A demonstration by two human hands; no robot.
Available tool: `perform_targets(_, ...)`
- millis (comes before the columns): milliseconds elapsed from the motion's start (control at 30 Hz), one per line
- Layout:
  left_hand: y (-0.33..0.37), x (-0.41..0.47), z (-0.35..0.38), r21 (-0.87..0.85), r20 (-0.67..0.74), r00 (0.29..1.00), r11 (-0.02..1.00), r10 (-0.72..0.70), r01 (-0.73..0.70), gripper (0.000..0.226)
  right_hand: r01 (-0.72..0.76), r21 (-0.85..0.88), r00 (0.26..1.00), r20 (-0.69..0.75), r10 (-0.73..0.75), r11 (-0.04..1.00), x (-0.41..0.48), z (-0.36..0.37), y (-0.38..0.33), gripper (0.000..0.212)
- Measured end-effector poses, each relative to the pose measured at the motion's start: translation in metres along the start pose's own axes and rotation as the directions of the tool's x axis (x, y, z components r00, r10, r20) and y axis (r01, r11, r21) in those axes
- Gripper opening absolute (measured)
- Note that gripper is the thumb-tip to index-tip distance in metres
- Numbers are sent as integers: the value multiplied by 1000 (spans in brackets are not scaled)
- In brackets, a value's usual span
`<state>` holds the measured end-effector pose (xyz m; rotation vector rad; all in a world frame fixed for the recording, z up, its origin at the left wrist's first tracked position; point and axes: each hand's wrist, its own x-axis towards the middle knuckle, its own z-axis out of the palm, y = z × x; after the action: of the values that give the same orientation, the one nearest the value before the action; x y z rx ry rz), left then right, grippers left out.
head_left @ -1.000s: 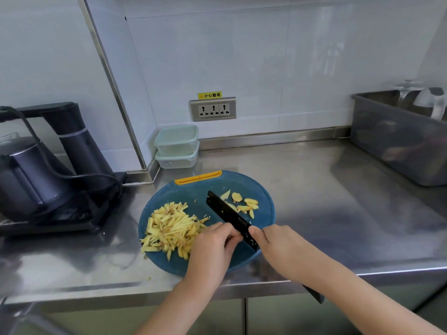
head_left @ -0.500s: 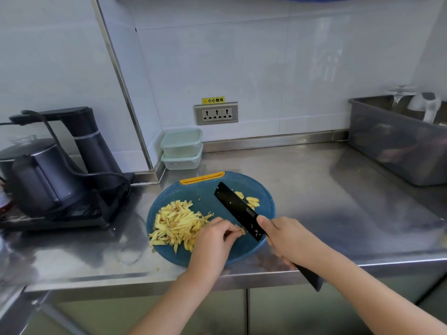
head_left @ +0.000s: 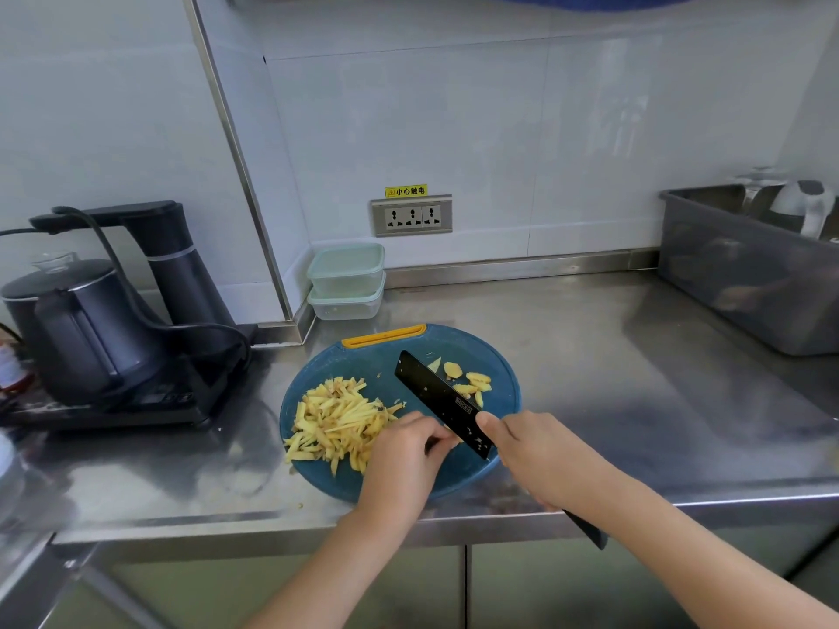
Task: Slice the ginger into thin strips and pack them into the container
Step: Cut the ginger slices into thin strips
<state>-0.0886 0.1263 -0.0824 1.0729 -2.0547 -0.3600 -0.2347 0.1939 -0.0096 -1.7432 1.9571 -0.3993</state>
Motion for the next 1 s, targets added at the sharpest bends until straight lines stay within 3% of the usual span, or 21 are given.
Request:
perform_targets(233, -4, 0, 4, 24, -19, 999, 998, 50, -50, 9, 7, -52, 992, -129, -13, 999, 5, 16, 3, 40)
perform_targets(400, -7, 1, 6, 49, -8, 997, 996, 74, -74, 12, 115, -265, 991, -31, -128, 957, 14, 18, 5, 36)
perform_targets(533, -5, 1, 4, 55, -1, 998, 996, 65, -64, 17, 75, -307, 995, -40, -92, 949, 26, 24, -6, 38)
perform_targets(600, -4, 0, 3, 66, -6, 998, 996, 62, -61, 18, 27, -272, 999, -34, -38, 962, 30, 24, -14, 32)
perform_targets(767, -4, -3, 3, 22, -28, 1000, 1000, 0, 0, 8, -214, 114, 977, 51, 209, 970, 36, 18, -7, 22)
perform_targets(833, -3, -4, 2, 18, -41, 999, 1000, -16, 17, 7, -256, 266, 967, 88, 241, 930, 27, 13, 1, 43)
perform_targets(1000, -2, -3, 1, 31, -47, 999, 999, -6, 7, 6, -163, 240, 986, 6, 167, 957, 11, 7, 5, 52)
